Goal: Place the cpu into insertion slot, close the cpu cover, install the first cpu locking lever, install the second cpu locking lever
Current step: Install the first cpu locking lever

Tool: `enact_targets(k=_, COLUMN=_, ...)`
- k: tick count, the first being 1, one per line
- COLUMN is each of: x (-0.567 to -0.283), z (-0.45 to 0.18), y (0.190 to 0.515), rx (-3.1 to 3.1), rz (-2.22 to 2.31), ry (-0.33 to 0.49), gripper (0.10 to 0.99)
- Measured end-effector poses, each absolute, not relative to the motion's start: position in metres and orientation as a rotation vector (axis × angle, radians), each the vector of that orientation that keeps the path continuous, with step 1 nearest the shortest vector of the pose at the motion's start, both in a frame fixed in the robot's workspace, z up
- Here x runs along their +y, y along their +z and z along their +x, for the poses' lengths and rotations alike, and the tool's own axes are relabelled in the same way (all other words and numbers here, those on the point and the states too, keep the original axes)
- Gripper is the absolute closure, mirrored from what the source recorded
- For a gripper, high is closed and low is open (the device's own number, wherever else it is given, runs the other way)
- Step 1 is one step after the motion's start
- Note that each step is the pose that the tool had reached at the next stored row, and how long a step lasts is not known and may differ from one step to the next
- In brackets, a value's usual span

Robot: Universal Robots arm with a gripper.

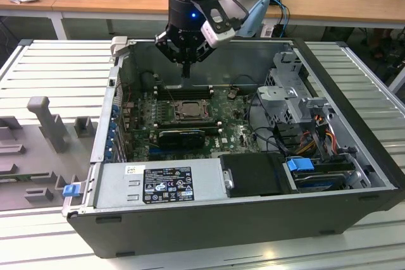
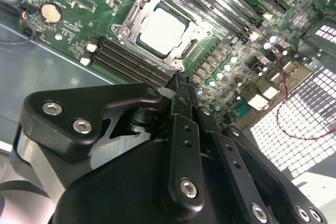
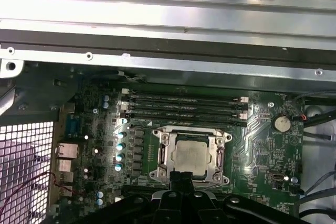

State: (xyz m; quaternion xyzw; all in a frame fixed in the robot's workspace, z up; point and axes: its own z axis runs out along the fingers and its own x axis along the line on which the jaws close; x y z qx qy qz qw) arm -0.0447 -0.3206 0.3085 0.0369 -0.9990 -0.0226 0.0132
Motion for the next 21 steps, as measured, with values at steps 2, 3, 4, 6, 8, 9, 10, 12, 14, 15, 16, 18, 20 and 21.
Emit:
enact_targets(k=2, x=-0.321, z=-0.045, y=0.308, rx=-3.112, rz=0.127, ry=-0.070, gripper=0.980)
enact_targets(k=3, x=-0.321, z=-0.045, y=0.308, rx=-3.111, rz=0.133, ry=-0.070, gripper=0.980)
enact_targets(k=4, x=-0.321, z=-0.045, y=0.308, rx=-3.111, rz=0.138, ry=-0.070, gripper=0.980)
enact_targets(k=6, x=-0.321, z=-0.045, y=0.308, rx=-3.110, rz=0.151, ry=-0.070, gripper=0.980)
enact_targets(k=8, x=-0.321, z=-0.045, y=0.308, rx=-3.110, rz=0.159, ry=-0.070, gripper=0.980)
enact_targets(k=9, x=-0.321, z=-0.045, y=0.308, rx=-3.110, rz=0.160, ry=-0.070, gripper=0.980)
enact_targets(k=10, x=-0.321, z=-0.046, y=0.308, rx=-3.110, rz=0.161, ry=-0.070, gripper=0.980)
enact_targets(k=12, x=-0.321, z=-0.047, y=0.308, rx=-3.110, rz=0.161, ry=-0.070, gripper=0.980)
enact_targets(k=14, x=-0.321, z=-0.048, y=0.308, rx=-3.110, rz=0.162, ry=-0.070, gripper=0.980)
enact_targets(k=15, x=-0.321, z=-0.049, y=0.308, rx=-3.110, rz=0.162, ry=-0.070, gripper=0.980)
enact_targets(k=16, x=-0.321, z=-0.051, y=0.308, rx=-3.110, rz=0.162, ry=-0.071, gripper=0.980)
enact_targets(k=18, x=-0.321, z=-0.052, y=0.308, rx=-3.109, rz=0.162, ry=-0.072, gripper=0.980)
enact_targets(k=20, x=-0.321, z=-0.054, y=0.308, rx=-3.110, rz=0.162, ry=-0.074, gripper=0.980)
enact_targets(k=21, x=-0.321, z=-0.055, y=0.308, rx=-3.110, rz=0.162, ry=-0.075, gripper=0.980)
